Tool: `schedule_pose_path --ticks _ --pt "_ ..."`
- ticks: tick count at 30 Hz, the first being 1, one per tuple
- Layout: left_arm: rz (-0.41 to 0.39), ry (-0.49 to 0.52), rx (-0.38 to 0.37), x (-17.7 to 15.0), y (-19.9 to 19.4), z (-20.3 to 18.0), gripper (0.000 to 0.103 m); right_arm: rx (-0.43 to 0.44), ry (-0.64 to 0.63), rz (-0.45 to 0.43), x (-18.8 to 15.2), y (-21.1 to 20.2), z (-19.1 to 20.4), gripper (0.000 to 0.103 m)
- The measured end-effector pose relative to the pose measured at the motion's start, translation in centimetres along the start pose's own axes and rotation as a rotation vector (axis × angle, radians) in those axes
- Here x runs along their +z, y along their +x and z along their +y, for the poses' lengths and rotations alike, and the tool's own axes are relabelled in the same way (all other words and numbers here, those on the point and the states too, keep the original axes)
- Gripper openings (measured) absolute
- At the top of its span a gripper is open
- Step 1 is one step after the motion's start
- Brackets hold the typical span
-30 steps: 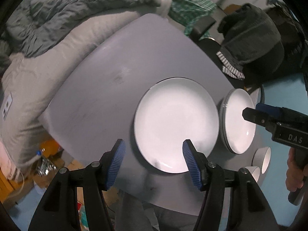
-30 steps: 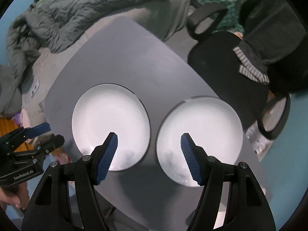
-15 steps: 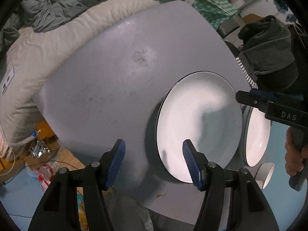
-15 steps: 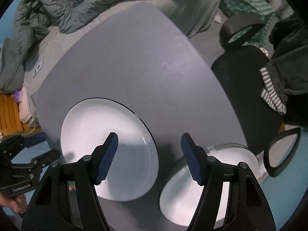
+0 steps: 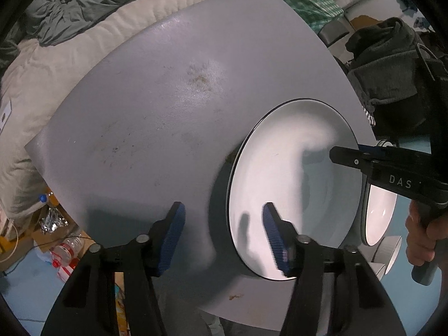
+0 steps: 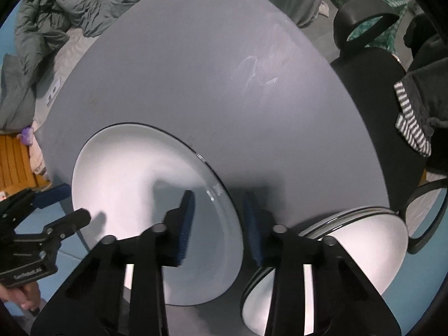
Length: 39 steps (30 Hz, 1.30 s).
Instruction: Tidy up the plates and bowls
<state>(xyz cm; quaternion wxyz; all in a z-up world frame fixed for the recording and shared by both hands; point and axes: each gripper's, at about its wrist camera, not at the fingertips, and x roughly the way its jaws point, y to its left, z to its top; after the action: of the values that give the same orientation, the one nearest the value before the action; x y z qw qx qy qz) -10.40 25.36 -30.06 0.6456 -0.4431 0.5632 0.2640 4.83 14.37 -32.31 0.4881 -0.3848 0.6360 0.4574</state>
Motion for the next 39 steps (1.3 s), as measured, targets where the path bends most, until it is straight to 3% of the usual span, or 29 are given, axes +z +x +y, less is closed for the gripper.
schedule_pose_path --ticks 6,12,16,28,39 --pt "0.018 0.029 -0.009 -0.1 0.2 0.8 0.039 -0.027 0.034 0.001 -0.3 0.0 -0.5 0.021" --pt "0.045 0.067 -0.011 -0.1 0.6 1.4 0.030 0.046 0.112 0.011 -1.3 0.2 -1.4 0.017" --pt "0.066 0.105 -0.028 -0.2 0.8 1.6 0.018 0.086 0.180 0.010 -2.8 0.5 -1.6 0.015" --pt "0.081 0.239 0.023 1.1 0.8 1.3 0.017 0.256 0.447 -0.042 -8.9 1.6 -1.3 0.010" --pt "0.101 0.300 0.022 1.8 0.8 1.1 0.017 0.288 0.565 -0.105 -10.0 1.8 -1.8 0.012"
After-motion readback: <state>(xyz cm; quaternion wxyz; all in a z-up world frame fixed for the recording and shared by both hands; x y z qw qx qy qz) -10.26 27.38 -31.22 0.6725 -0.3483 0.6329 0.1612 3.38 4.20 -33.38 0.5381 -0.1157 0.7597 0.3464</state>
